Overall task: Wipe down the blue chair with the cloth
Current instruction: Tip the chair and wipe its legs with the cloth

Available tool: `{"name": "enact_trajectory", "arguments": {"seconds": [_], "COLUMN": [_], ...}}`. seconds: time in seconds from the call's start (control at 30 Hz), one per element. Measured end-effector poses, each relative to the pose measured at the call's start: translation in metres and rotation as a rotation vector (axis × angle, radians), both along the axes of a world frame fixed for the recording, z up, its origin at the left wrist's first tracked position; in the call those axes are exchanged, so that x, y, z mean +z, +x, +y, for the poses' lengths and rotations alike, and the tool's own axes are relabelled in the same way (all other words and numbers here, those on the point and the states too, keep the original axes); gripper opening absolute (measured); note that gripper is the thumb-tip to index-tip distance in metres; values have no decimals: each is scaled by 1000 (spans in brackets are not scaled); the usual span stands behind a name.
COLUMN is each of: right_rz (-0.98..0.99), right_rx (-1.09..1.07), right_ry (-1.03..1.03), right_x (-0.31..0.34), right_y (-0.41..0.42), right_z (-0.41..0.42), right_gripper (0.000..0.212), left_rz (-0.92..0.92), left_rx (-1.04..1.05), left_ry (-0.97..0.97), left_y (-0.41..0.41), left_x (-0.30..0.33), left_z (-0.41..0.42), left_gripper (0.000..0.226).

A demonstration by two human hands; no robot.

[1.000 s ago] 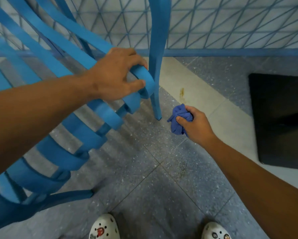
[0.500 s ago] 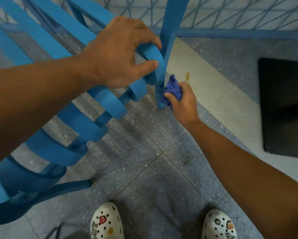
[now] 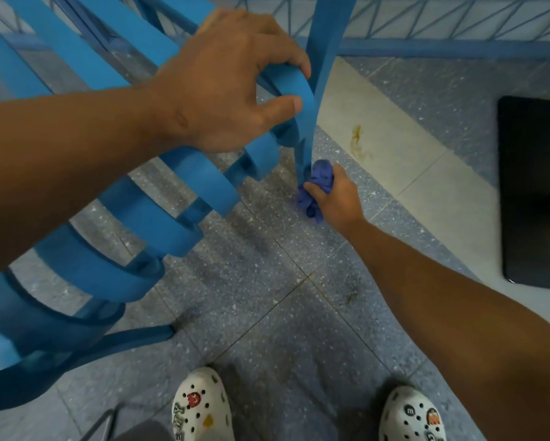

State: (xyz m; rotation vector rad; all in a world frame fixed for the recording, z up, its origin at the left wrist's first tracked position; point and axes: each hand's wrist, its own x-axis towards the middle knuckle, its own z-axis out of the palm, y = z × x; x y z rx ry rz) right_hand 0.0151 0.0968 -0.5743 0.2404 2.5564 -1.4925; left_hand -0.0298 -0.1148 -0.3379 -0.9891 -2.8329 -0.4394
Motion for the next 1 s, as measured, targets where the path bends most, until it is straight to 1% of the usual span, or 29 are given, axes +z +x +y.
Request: {"name": "enact_trajectory", "arguments": {"seconds": [0.07, 0.13, 0.23, 0.3, 0.37, 0.43, 0.53, 0.57, 0.67, 0.77, 0.83, 0.93, 1.0], "right_rz": [26, 138, 231, 198, 115, 54, 25, 24, 118, 248, 302, 266, 154], "right_rx": [-42, -60, -77, -77, -87, -127, -154, -138, -80, -24, 11, 37, 22], "right_ry": [-37, -60, -108, -99, -85, -116, -97, -79, 10, -1, -21, -29, -8], "right_x": [7, 17, 32, 32, 20, -1, -6, -2, 15, 36, 47, 46, 30], "right_y": [-2, -9, -31, -41, -35, -21, -19, -21, -28, -35, -42, -48, -46], "right_z": [4, 0, -16, -25, -28, -24, -14, -10, 5, 12, 7, -10, -13], "right_gripper": [25, 36, 35, 33, 30, 19, 19, 20, 37, 42, 42, 34, 30], "left_rz": [6, 20, 29, 25, 21, 16, 22, 22, 11, -2, 1, 2, -6], "left_rx": [2, 10, 6, 2, -7, -6, 2, 0, 1, -1, -3, 7, 7], "left_ry": [-10, -6, 3, -3, -11, 0, 18, 20, 5, 12, 21, 8, 7], "left_y": [-1, -1, -1, -1, -2, -1, -2, -2, -2, -1, -1, -1, -2], "left_x": [0, -1, -1, -1, -1, -1, -2, -2, -1, -1, -1, -1, -1], "left_z": [0, 0, 0, 0, 0, -2, -3, -2, -1, -1, 0, -1, -1], "left_gripper": [48, 47, 48, 48, 46, 45, 45, 45, 46, 47, 47, 50, 50]}}
